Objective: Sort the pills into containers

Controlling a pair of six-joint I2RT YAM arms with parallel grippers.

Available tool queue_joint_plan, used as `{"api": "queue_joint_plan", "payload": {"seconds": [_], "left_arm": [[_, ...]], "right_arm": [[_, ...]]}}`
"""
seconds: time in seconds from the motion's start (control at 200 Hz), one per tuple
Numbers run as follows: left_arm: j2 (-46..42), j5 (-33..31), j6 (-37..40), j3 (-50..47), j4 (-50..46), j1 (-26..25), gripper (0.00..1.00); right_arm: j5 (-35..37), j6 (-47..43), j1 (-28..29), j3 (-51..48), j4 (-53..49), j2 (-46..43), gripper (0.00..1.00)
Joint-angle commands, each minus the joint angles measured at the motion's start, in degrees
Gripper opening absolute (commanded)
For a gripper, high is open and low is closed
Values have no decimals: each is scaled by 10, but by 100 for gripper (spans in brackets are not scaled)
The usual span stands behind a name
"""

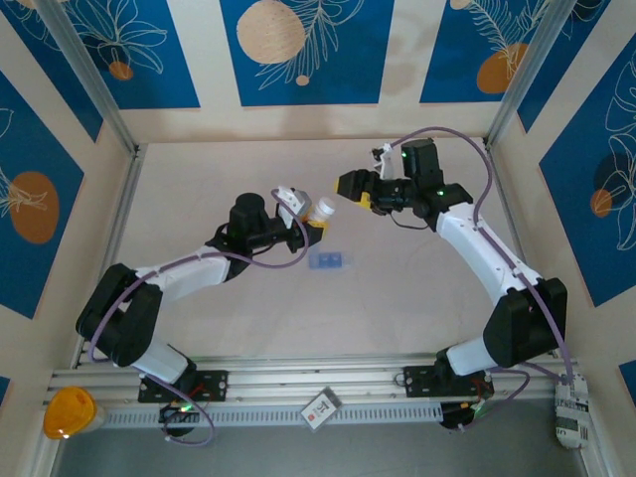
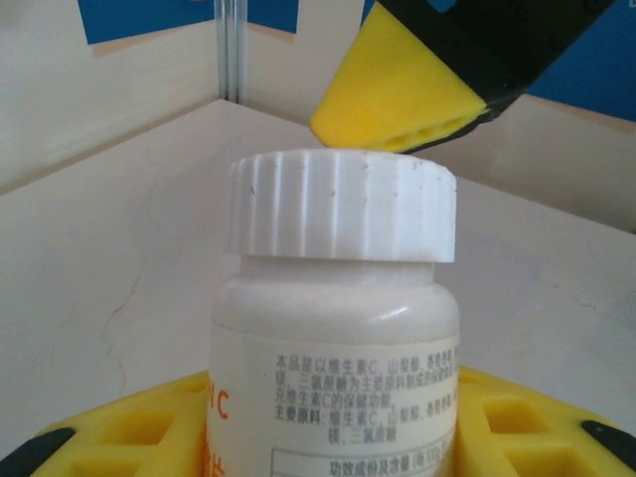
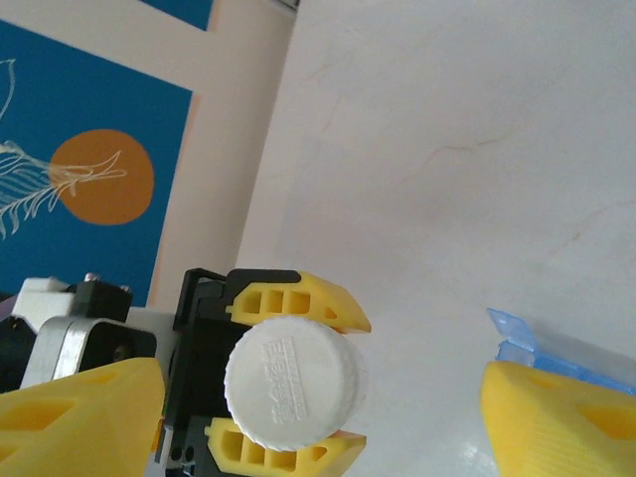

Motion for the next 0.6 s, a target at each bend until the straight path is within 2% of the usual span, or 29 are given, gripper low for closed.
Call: {"api": "queue_joint_plan", "payload": {"seconds": [0.0,0.25,0.595], "left_arm": [[-15,-14,27,3,-12,5,0],[-15,-14,18,-2,1,5,0],[-11,-13,5,-2,17,4,0]], "right_arm": [[40,41,26,6,-10,10,83],[49,36,54,22,-23,36,78],[35,21,62,13,-4,45,45]]}}
